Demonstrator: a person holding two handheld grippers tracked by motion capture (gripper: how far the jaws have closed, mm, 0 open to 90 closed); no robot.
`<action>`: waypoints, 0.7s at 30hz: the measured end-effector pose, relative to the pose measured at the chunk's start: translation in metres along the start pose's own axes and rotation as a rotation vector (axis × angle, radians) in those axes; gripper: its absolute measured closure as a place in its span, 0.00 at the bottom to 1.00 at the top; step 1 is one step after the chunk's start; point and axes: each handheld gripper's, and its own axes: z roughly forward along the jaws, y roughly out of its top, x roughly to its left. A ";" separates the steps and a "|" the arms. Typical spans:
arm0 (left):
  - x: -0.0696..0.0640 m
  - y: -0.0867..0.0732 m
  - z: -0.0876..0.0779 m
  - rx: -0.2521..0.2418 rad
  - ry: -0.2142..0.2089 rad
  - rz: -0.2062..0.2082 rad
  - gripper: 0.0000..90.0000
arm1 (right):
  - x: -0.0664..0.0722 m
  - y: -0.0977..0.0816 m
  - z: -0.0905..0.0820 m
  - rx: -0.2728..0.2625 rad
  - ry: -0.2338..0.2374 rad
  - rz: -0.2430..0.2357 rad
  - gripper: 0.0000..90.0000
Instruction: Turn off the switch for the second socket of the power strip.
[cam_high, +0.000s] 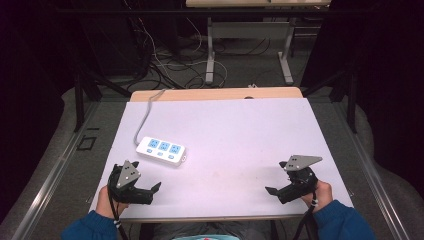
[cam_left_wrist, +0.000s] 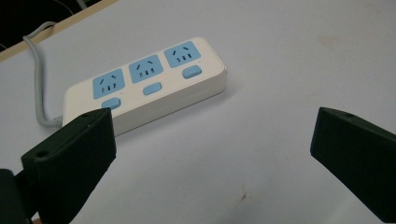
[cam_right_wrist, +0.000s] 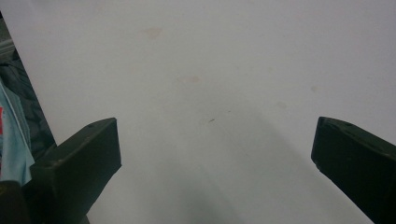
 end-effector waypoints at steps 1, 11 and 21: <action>0.001 0.001 0.000 0.004 -0.001 -0.002 0.00 | 0.000 0.000 0.000 -0.003 -0.001 -0.006 0.01; 0.015 0.008 0.001 0.042 0.009 -0.024 0.00 | -0.002 0.000 0.001 0.008 0.008 -0.014 0.01; 0.029 0.012 0.004 0.040 0.038 -0.090 0.00 | -0.001 0.000 -0.001 0.007 0.002 -0.007 0.01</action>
